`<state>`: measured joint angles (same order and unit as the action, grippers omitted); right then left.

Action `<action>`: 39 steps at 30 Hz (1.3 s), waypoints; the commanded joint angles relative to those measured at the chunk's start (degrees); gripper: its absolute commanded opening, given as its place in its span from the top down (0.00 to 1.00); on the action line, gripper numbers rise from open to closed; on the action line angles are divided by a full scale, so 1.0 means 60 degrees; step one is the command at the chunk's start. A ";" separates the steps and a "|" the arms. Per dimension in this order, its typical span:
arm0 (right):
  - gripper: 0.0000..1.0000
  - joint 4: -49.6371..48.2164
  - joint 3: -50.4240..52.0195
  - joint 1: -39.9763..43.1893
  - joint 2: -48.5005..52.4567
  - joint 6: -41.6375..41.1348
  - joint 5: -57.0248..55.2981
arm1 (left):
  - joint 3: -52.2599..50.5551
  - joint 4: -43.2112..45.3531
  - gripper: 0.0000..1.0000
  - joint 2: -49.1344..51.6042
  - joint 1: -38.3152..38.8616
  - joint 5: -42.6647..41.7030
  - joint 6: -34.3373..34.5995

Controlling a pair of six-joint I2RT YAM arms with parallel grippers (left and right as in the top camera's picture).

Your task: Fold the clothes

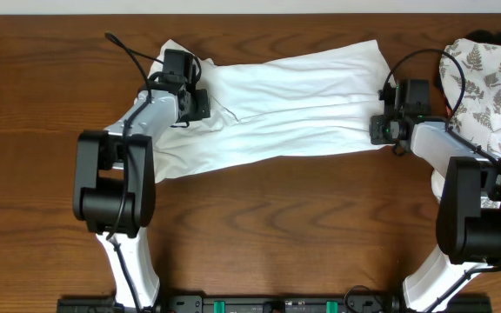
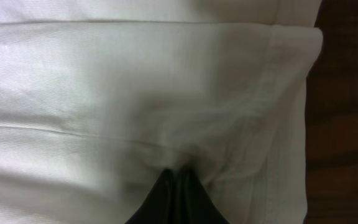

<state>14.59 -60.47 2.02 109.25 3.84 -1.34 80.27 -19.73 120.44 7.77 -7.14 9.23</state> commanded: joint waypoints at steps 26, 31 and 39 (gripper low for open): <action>0.46 0.2178 -0.0554 -0.0386 -0.1169 -0.0299 0.0554 | -0.0033 -0.4703 0.74 -0.3410 -0.0160 0.0805 0.1446; 0.46 0.2790 -0.0535 -0.0532 -0.1151 -0.0346 0.0550 | -0.0670 -0.4295 0.75 -0.3406 -0.0313 0.0878 0.1450; 0.52 0.1581 -0.0535 -0.0535 -0.1118 -0.0229 0.0550 | -0.1596 -0.3544 0.75 -0.3202 -0.0637 0.0867 0.1628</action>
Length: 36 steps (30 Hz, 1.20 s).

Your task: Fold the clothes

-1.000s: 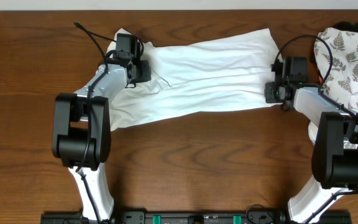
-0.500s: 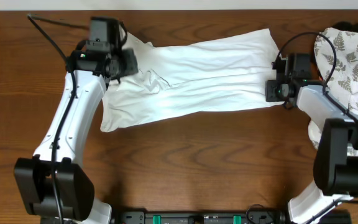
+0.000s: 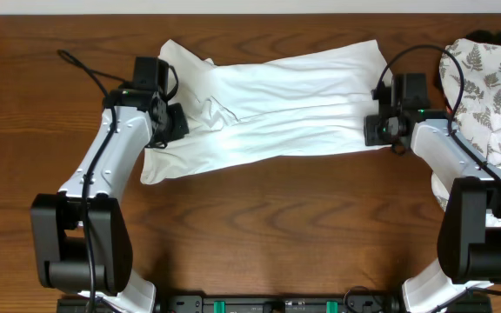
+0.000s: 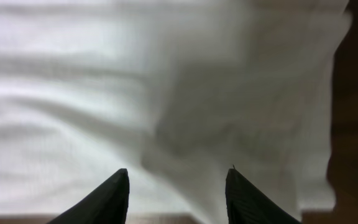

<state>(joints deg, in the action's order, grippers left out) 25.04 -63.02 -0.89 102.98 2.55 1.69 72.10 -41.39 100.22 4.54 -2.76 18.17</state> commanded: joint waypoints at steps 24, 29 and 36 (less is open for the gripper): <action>0.64 -0.1075 -0.0098 -0.0044 0.1472 0.0229 0.0040 | -0.0608 0.0240 0.74 0.0463 -0.0102 -0.0029 0.0204; 0.64 -0.0943 -0.0095 -0.0044 0.1472 0.0229 0.0040 | -0.0816 0.0448 0.75 0.0463 -0.0102 -0.0029 0.0208; 0.64 -0.0882 -0.0095 -0.0044 0.1472 0.0229 0.0036 | -0.1679 0.1275 0.74 0.0463 -0.0102 -0.0029 0.0353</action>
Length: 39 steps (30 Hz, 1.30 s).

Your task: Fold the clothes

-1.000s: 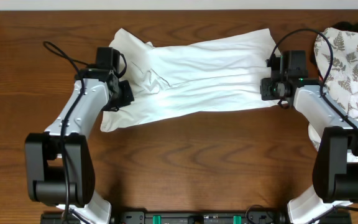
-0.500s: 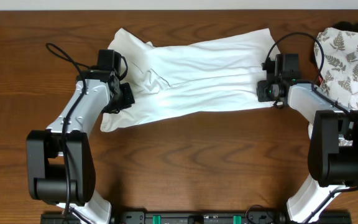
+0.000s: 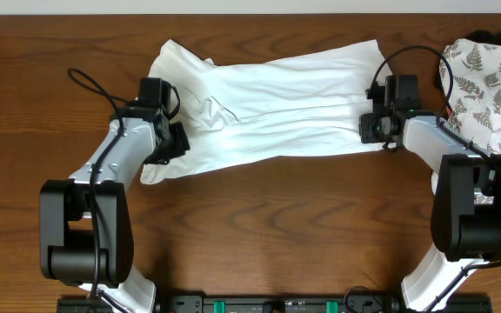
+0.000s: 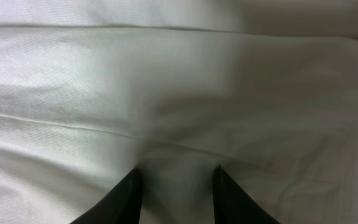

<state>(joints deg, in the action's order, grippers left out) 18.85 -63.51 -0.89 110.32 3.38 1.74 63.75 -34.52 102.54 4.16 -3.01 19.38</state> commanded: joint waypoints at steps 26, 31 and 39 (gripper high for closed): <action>0.63 0.2499 -0.0011 -0.0044 0.0248 -0.0248 -0.0251 | -0.1249 -0.0889 0.74 0.0076 -0.0044 0.0943 0.0259; 0.63 0.2983 -0.0011 -0.0044 0.0248 -0.0874 -0.0244 | -0.1752 -0.1271 0.74 0.0076 -0.0044 0.0943 0.0255; 0.60 0.3632 -0.0011 -0.0044 0.0248 -0.1064 -0.0135 | -0.1836 -0.2186 0.74 0.0073 -0.0040 0.1122 0.0251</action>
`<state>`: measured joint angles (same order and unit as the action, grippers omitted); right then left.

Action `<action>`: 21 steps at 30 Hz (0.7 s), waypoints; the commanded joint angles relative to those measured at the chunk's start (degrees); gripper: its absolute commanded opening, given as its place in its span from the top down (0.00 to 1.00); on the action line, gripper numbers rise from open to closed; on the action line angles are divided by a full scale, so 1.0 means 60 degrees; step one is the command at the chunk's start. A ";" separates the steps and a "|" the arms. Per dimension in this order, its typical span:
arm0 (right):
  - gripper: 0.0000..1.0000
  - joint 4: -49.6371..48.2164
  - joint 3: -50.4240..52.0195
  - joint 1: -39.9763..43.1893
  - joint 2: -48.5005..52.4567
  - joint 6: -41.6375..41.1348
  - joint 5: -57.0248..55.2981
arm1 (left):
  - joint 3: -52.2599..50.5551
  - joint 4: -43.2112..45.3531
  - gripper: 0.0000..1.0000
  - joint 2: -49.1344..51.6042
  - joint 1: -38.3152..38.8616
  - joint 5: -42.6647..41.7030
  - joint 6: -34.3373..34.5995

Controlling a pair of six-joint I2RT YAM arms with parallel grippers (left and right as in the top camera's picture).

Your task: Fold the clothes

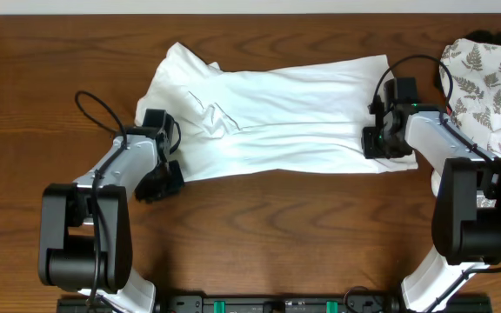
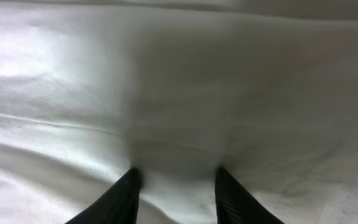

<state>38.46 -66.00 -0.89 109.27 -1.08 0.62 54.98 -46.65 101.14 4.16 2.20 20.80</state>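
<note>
A white garment (image 1: 277, 109) lies crumpled across the back half of the brown table (image 1: 268, 226), with a small fold near its left middle. My left gripper (image 1: 162, 178) sits at the garment's front left corner; its jaws are too dark and small to read. At the garment's right edge, my right gripper (image 1: 374, 143) is open. In the right wrist view my right gripper (image 2: 176, 171) presses its black fingers (image 2: 126, 193) down into the white cloth, with a bulge of fabric between them.
A heap of fern-printed cloth (image 1: 490, 78) lies at the back right, close to the right arm. Black cables loop from both wrists. The arm bases (image 1: 103, 252) stand at the front left and front right.
The left gripper has moved nearer the front, to the garment's front left corner. The garment's front edge and right end now lie nearer the front. The right fingers stay spread on the cloth.
First my right gripper was shut on the cloth's right edge and the left was on its left part. Then the right stood wide open and the left was farther left. Later the right fingers pressed into the cloth. Now the garment lies broader and nearer the front.
</note>
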 commanded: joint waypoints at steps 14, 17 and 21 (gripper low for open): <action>0.56 0.0401 0.0404 -0.0044 0.0423 -0.0317 0.0047 | 0.0503 -0.0404 0.94 -0.1512 -0.0040 0.0248 0.0055; 0.56 0.0364 0.0404 -0.0044 0.0423 -0.0321 0.0047 | 0.0499 0.0146 0.94 -0.2240 -0.0040 0.0248 0.0058; 0.56 0.0168 0.0404 -0.0044 0.0423 -0.0321 0.0047 | 0.0346 0.1100 0.94 -0.2266 -0.0040 0.0248 0.0055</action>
<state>40.32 -65.89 -0.95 109.01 -2.35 0.62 57.49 -41.85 86.67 4.16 3.03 20.99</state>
